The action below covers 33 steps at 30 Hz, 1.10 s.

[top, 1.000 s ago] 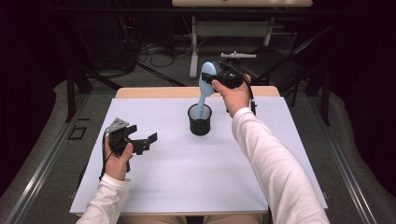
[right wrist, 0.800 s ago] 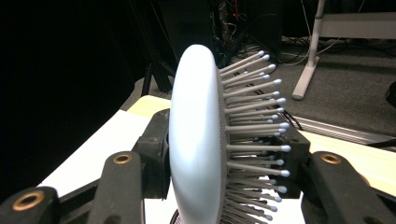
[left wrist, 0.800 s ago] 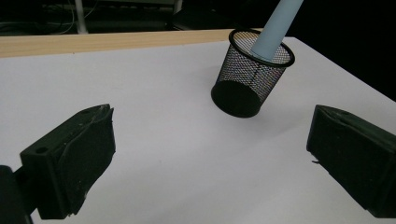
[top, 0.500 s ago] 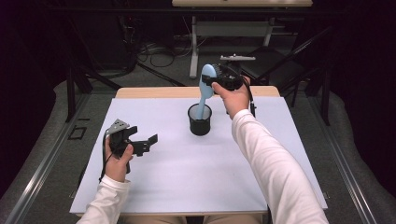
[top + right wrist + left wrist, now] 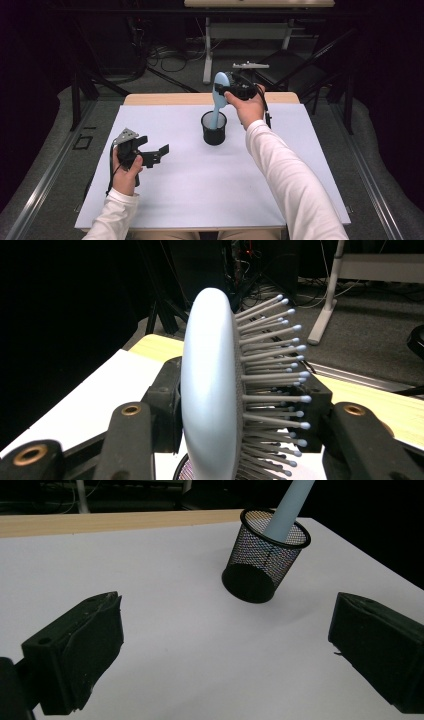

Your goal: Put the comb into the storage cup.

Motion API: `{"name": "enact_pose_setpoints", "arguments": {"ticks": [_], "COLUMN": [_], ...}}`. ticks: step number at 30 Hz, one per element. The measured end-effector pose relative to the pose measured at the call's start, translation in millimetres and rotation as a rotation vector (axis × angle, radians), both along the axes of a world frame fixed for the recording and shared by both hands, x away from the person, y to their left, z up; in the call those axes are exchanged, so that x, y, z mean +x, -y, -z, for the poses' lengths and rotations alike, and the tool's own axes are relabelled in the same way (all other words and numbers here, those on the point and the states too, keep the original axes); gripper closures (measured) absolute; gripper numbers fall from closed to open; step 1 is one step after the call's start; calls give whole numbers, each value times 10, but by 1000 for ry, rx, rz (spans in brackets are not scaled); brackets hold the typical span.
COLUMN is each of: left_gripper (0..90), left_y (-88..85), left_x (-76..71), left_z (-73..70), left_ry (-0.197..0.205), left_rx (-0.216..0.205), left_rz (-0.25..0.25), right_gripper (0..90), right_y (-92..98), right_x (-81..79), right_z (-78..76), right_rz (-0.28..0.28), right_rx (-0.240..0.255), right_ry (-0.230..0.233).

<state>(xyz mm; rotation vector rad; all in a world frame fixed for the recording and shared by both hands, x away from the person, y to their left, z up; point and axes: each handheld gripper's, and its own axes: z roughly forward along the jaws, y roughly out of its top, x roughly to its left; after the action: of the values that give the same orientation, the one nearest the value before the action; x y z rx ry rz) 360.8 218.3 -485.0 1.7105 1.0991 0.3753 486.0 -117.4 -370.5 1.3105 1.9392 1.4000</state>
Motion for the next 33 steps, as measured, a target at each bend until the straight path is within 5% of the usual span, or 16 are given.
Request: {"name": "enact_pose_setpoints", "arguments": {"ticks": [33], "left_gripper": [13], "left_y": [6], "left_x": [-4], "left_z": [21], "left_ry": [-15], "left_rx": [-10], "left_rz": [8], "right_gripper": [495], "right_y": [-164], "right_x": [12], "right_z": [229], "right_rz": [-17], "right_rx": [-80], "right_ry": [-1]}}
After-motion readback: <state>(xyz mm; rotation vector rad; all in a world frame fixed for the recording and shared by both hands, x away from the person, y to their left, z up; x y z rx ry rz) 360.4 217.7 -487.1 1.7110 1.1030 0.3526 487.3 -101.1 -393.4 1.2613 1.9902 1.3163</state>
